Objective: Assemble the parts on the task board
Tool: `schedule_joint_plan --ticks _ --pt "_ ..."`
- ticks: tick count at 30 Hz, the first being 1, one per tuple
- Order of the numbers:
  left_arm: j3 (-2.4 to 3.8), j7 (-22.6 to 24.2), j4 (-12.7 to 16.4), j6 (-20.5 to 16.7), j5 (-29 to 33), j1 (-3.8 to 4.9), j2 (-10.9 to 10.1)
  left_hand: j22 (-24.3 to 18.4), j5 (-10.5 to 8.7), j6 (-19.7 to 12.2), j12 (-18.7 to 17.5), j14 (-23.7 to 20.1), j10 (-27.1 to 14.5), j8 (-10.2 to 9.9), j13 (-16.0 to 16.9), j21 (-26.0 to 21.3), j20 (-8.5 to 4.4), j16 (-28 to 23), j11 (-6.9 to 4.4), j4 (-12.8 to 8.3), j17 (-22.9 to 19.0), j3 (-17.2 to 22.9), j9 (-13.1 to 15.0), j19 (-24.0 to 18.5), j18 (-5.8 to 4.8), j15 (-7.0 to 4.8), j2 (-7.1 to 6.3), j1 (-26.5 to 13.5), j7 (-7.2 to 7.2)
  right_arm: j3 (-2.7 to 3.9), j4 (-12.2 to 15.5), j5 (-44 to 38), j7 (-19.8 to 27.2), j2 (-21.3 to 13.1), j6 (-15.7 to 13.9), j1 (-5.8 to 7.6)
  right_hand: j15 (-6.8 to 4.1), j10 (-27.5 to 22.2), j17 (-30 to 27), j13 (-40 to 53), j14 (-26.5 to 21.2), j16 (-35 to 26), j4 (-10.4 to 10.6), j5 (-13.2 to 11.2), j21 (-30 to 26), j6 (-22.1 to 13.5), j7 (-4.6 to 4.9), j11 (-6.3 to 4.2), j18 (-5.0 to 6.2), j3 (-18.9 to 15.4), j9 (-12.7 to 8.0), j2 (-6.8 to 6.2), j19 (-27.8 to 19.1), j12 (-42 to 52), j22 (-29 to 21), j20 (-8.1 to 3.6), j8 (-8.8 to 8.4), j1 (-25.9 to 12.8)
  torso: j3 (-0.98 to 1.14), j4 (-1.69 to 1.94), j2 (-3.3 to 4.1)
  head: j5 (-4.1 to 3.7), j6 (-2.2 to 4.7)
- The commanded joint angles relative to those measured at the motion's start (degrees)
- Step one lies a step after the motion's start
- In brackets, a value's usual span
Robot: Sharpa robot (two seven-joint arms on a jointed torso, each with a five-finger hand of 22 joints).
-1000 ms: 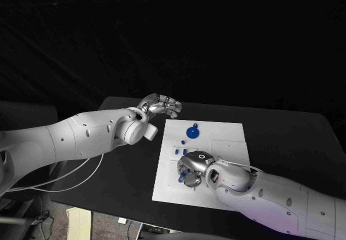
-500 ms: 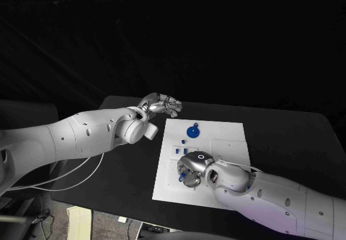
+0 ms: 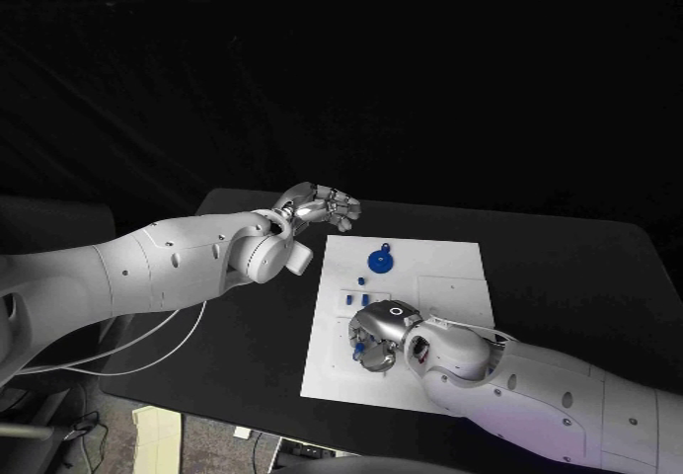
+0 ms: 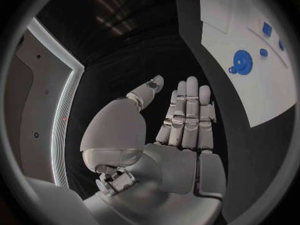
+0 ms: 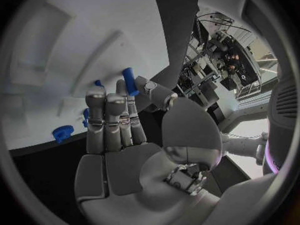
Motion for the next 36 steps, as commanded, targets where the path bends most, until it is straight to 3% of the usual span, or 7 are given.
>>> schedule_joint_plan --ticks 1,11,24,32,34,35,36 --pt "0.04 0.49 0.1 0.46 0.28 0.06 0.15 0.06 0.19 -0.43 0.15 0.33 -0.42 0.38 -0.05 -0.37 -0.02 -0.2 0.14 0.19 0.11 0.05 -0.05 0.37 0.61 0.07 0.17 -0.23 -0.12 -0.21 0.25 2.47 0.97 0.0 0.78 -0.29 0.79 -1.77 -0.12 -0.38 0.12 -0.34 0.19 0.8 0.36 -1.44 0.47 0.51 4.51 -1.25 -0.35 -1.28 -0.03 -0.83 1.1 -0.46 -0.93 -1.3 0.0 -0.01 0.01 0.04 -0.01" --pt "0.04 0.5 0.09 0.54 0.28 0.06 0.1 0.08 0.17 -0.45 0.15 0.34 -0.43 0.39 -0.06 -0.39 -0.01 -0.26 0.14 0.2 0.17 0.03 -0.06 0.37 0.6 0.08 0.14 -0.25 -0.11 -0.21 0.19 3.41 0.8 -0.24 -2.19 -0.28 2.57 -6.57 -0.31 -1.83 0.2 -0.32 0.82 1.27 -0.13 -5.98 2.58 2.37 4.51 -2.19 -1.16 -3.67 0.39 -3.68 0.72 -0.52 -3.47 -0.55 0.03 -0.01 -0.01 0.11 -0.04" --pt "0.04 0.45 0.09 0.7 0.28 0.06 0.09 0.1 0.15 -0.48 0.14 0.33 -0.45 0.4 -0.07 -0.42 0.0 -0.32 0.15 0.21 0.24 0.01 -0.08 0.37 0.59 0.09 0.12 -0.27 -0.1 -0.21 0.84 5.84 0.92 -0.98 -6.22 -0.27 2.88 -7.22 -0.43 -2.27 0.15 -0.25 1.83 1.68 -0.44 -6.77 2.96 2.68 4.51 -2.07 -1.18 -4.44 0.53 -4.01 0.63 -0.42 -3.78 -0.23 0.0 0.02 0.0 0.02 -0.04" --pt "0.04 0.32 0.07 0.81 0.28 0.06 -0.05 0.11 0.14 -0.49 0.14 0.33 -0.45 0.4 -0.07 -0.44 0.0 -0.36 0.16 0.21 0.27 0.0 -0.08 0.36 0.59 0.09 0.11 -0.29 -0.1 -0.2 1.69 7.86 1.64 -2.13 -7.18 -0.22 3.3 -8.37 -0.55 -2.71 -0.22 -0.37 2.5 0.21 -0.75 -8.01 3.46 3.1 4.51 -2.96 -1.37 -6.18 0.32 -4.57 0.61 -0.29 -4.36 -0.99 -0.01 -0.02 -0.02 -0.11 0.13" --pt "0.03 0.26 0.06 0.82 0.28 0.06 -0.08 0.12 0.12 -0.51 0.13 0.33 -0.47 0.4 -0.08 -0.45 0.01 -0.39 0.16 0.22 0.3 -0.03 -0.09 0.36 0.58 0.1 0.07 -0.33 -0.09 -0.19 2.06 8.3 1.92 -2.45 -7.75 -0.17 3.67 -9.6 -0.59 -3.07 -0.47 -0.48 2.62 -0.56 -0.85 -9.18 3.9 3.41 4.47 -4.0 -1.65 -7.34 0.11 -5.24 0.62 -0.17 -5.0 -2.08 0.0 -0.03 -0.03 -0.12 0.16" --pt "0.03 0.26 0.05 0.82 0.28 0.06 -0.08 0.12 0.11 -0.51 0.13 0.33 -0.47 0.4 -0.08 -0.46 0.01 -0.4 0.16 0.23 0.31 -0.04 -0.09 0.36 0.58 0.1 0.07 -0.34 -0.09 -0.19 2.23 8.42 1.95 -2.61 -7.82 -0.15 4.61 -12.32 -0.76 -3.84 -1.27 -0.93 2.9 -0.07 -1.3 -11.73 4.93 4.24 4.4 -5.96 -2.23 -8.63 -0.64 -6.64 0.55 0.07 -6.35 -4.14 0.0 -0.03 -0.03 -0.12 0.16" --pt "0.03 0.26 0.05 0.78 0.28 0.07 -0.1 0.12 0.11 -0.51 0.13 0.33 -0.47 0.4 -0.08 -0.46 0.01 -0.4 0.16 0.23 0.32 -0.04 -0.09 0.36 0.58 0.1 0.07 -0.34 -0.09 -0.18 2.43 8.6 1.96 -2.8 -7.85 -0.09 4.94 -13.2 -0.86 -4.18 -1.75 -1.13 3.0 0.8 -1.71 -12.65 5.36 4.8 4.51 -6.84 -2.4 -8.52 -1.21 -6.99 0.46 0.1 -6.74 -4.43 0.01 -0.04 -0.03 -0.13 0.2"
